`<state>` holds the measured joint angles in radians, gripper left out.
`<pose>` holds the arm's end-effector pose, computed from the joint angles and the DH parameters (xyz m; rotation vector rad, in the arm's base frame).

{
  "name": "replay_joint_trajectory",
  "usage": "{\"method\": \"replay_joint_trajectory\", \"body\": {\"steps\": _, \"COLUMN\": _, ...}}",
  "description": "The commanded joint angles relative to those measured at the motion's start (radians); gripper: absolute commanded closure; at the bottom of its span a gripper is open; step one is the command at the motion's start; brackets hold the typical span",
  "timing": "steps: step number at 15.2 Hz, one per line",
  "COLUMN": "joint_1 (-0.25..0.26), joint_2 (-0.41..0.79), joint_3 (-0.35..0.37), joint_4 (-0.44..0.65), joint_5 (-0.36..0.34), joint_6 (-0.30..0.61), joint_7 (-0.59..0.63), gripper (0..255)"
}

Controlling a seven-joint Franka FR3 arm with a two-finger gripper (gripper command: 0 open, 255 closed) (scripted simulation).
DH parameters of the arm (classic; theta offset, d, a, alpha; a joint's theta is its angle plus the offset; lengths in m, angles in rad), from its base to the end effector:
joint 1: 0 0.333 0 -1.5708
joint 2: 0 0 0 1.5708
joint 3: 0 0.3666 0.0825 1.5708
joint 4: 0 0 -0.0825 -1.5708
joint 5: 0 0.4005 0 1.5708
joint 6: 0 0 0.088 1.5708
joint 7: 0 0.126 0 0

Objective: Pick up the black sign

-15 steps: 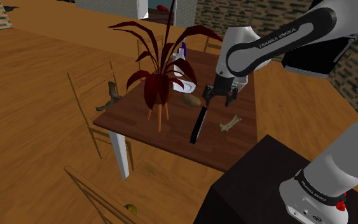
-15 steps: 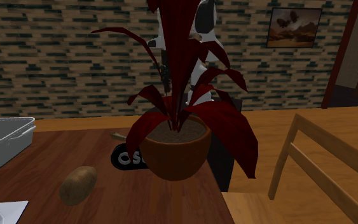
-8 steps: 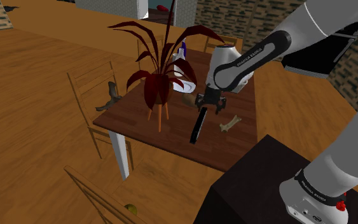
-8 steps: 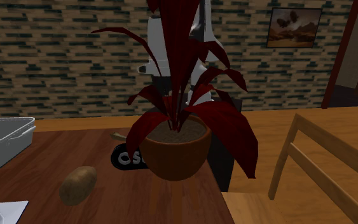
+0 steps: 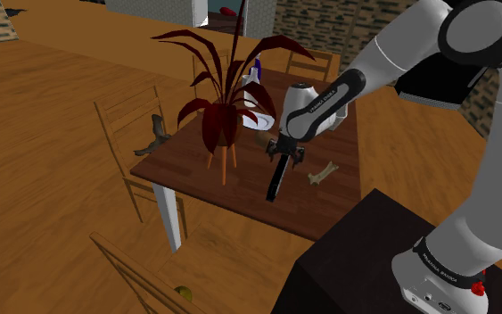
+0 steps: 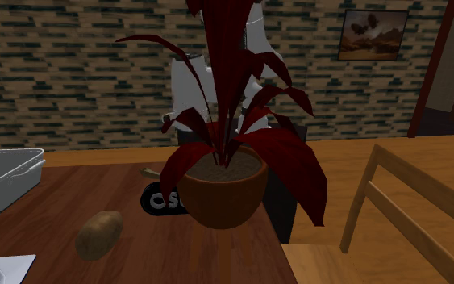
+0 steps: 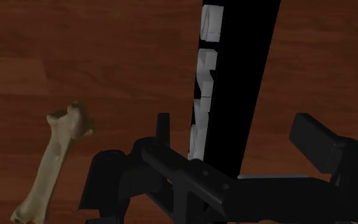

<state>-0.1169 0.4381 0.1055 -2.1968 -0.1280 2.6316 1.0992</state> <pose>0.5845 -0.0043 0.1950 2.7376 -1.5112 0.0160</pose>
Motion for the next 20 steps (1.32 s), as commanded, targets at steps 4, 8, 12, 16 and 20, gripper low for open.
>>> {"method": "replay_joint_trajectory", "body": {"steps": 4, "joint_1": 0.008, "joint_2": 0.074, "joint_3": -0.016, "joint_4": 0.025, "joint_5": -0.013, "joint_6": 0.051, "joint_7": 0.018, "gripper": 0}}
{"method": "replay_joint_trajectory", "body": {"steps": 8, "joint_1": 0.013, "joint_2": 0.107, "joint_3": -0.022, "joint_4": 0.033, "joint_5": -0.019, "joint_6": 0.075, "joint_7": 0.023, "gripper": 0}}
{"method": "replay_joint_trajectory", "body": {"steps": 12, "joint_1": 0.014, "joint_2": 0.112, "joint_3": -0.023, "joint_4": 0.037, "joint_5": -0.02, "joint_6": 0.076, "joint_7": 0.023, "gripper": 255}}
{"method": "replay_joint_trajectory", "body": {"steps": 16, "joint_1": 0.014, "joint_2": 0.112, "joint_3": -0.023, "joint_4": 0.036, "joint_5": -0.02, "joint_6": 0.078, "joint_7": 0.023, "gripper": 255}}
{"method": "replay_joint_trajectory", "body": {"steps": 20, "joint_1": 0.009, "joint_2": 0.081, "joint_3": -0.018, "joint_4": 0.026, "joint_5": -0.014, "joint_6": 0.056, "joint_7": 0.019, "gripper": 255}}
